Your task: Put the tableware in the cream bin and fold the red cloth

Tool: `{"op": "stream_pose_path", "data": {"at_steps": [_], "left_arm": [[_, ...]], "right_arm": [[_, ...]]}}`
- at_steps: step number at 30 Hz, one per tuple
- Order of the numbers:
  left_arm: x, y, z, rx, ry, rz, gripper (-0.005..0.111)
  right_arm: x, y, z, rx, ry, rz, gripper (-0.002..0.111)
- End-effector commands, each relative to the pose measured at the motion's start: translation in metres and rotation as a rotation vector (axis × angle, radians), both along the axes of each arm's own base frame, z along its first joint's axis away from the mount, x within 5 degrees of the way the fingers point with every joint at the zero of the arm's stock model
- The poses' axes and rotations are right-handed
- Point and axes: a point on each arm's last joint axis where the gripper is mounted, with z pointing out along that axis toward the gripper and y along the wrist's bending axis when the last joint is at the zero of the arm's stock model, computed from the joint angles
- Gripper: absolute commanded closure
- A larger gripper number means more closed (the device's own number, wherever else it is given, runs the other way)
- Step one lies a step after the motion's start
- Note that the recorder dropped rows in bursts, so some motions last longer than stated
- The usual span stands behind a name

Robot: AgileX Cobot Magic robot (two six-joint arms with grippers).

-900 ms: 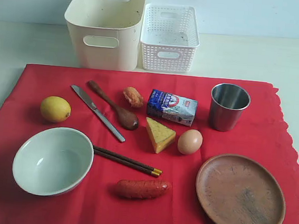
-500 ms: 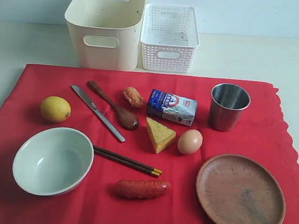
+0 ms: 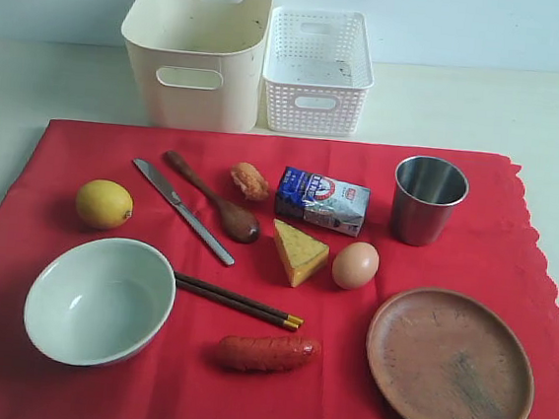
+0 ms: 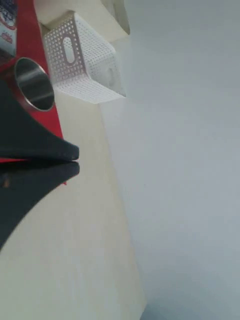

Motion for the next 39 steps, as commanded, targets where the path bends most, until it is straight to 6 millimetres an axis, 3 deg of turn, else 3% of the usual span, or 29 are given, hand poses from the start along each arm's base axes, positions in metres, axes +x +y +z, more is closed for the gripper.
{"op": "stream_pose_path", "data": {"at_steps": [1, 8, 13, 17, 19, 22, 28, 29, 39], "left_arm": [[0.000, 0.000, 0.001, -0.002, -0.010, 0.003, 0.107], [0.000, 0.000, 0.001, -0.002, -0.010, 0.003, 0.107], [0.000, 0.000, 0.001, -0.002, -0.010, 0.003, 0.107], [0.000, 0.000, 0.001, -0.002, -0.010, 0.003, 0.107], [0.000, 0.000, 0.001, -0.002, -0.010, 0.003, 0.107], [0.000, 0.000, 0.001, -0.002, -0.010, 0.003, 0.107], [0.000, 0.000, 0.001, -0.002, -0.010, 0.003, 0.107], [0.000, 0.000, 0.001, -0.002, -0.010, 0.003, 0.107], [0.000, 0.000, 0.001, -0.002, -0.010, 0.003, 0.107]], "right_arm": [[-0.001, -0.002, 0.012, 0.072, -0.141, -0.027, 0.108], [-0.004, -0.007, 0.030, 0.134, -0.341, -0.056, 0.108], [-0.006, -0.006, 0.041, 0.125, -0.352, -0.051, 0.108], [0.002, -0.005, 0.064, 0.116, -0.321, -0.050, 0.108], [0.017, -0.004, 0.072, 0.106, -0.245, -0.054, 0.108], [0.060, 0.002, 0.077, 0.032, -0.004, -0.042, 0.108], [0.144, 0.014, 0.050, -0.053, 0.480, -0.005, 0.108], [0.157, 0.023, 0.044, -0.086, 0.539, 0.040, 0.108], [0.199, 0.115, 0.024, -0.358, 0.659, 0.405, 0.108]]}}
